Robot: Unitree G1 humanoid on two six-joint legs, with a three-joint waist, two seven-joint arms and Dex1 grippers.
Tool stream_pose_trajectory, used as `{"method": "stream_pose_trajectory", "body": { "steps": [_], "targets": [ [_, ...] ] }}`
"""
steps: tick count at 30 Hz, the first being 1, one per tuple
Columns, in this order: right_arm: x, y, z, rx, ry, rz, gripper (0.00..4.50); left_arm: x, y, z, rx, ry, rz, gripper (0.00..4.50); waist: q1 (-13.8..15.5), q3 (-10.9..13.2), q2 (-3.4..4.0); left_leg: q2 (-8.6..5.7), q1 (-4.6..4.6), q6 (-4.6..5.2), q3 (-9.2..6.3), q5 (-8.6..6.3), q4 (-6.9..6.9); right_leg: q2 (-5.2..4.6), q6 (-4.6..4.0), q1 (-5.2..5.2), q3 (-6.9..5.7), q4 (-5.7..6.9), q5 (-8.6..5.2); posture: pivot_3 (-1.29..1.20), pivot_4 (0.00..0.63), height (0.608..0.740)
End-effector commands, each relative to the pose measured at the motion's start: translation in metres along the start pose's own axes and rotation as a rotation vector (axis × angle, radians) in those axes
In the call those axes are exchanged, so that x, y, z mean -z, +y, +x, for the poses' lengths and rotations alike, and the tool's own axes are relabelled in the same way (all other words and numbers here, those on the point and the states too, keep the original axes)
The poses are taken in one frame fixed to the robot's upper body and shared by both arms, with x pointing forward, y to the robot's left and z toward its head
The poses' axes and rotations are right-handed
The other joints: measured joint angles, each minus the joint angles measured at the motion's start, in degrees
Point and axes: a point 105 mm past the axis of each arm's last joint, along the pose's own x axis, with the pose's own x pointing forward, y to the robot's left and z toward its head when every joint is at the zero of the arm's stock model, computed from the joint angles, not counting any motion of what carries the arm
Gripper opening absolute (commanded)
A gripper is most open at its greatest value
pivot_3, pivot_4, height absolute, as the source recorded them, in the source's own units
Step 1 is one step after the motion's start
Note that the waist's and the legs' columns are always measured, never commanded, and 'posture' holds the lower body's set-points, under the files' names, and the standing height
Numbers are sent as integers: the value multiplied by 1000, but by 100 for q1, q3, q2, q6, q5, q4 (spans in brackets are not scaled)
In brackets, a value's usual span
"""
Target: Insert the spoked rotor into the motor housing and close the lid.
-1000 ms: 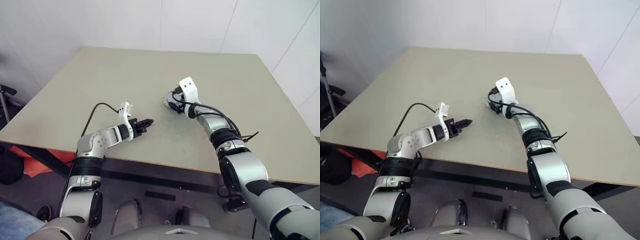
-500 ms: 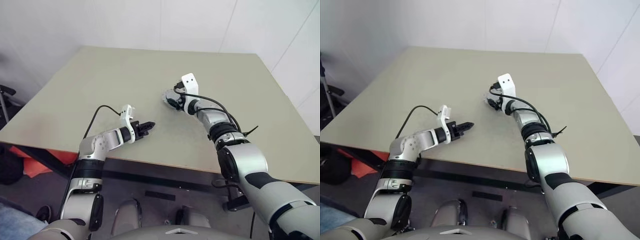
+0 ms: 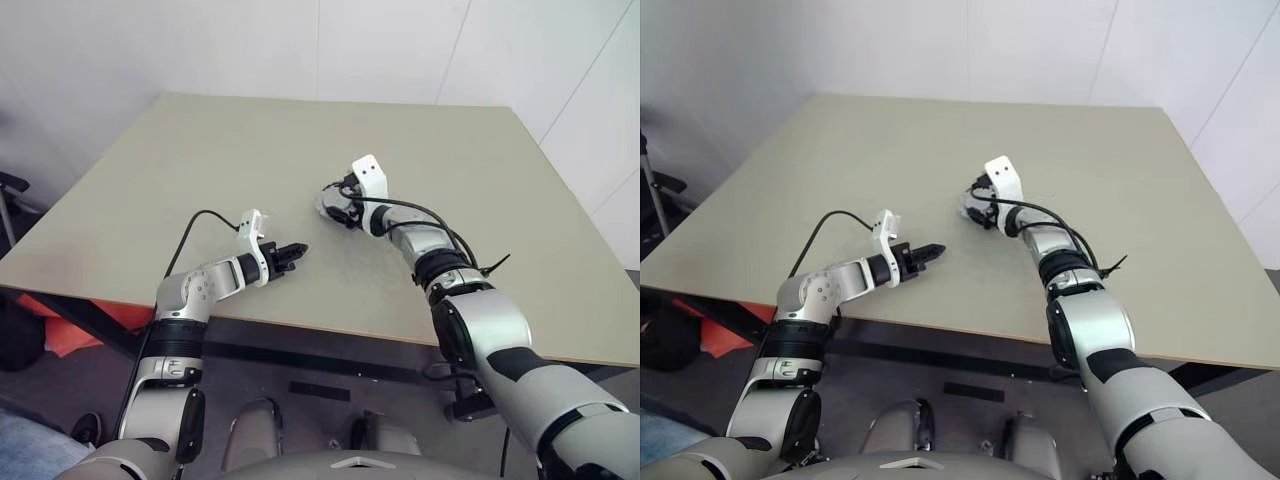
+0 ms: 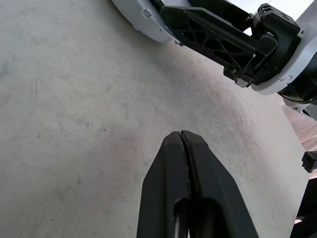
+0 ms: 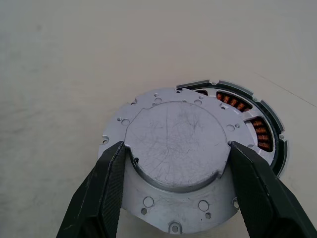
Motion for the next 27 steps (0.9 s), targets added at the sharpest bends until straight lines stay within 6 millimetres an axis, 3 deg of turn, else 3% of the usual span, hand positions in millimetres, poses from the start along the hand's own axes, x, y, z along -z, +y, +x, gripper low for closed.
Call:
{"method": "stream_pose_trajectory", "body": {
  "steps": [1,21,27],
  "targets": [
    [-21,17,0,-126,-59,-62,3187,-12,-5,-3,14,-44,30,0,2,0,0,0,0,0,0,0,0,0,0,0,0,0,0,0,0,740],
    [-33,14,-41,-208,-57,-194,3187,-11,3,-10,-4,-49,20,0,48,1,-1,-1,0,2,-1,-1,4,0,0,4,-1,-1,0,0,0,740],
    [-37,25,-52,-263,-54,-228,3187,-11,3,-9,-6,-49,20,0,53,1,-2,-1,-1,2,-2,-1,4,0,1,4,-1,-2,0,0,0,740]
  ]
}}
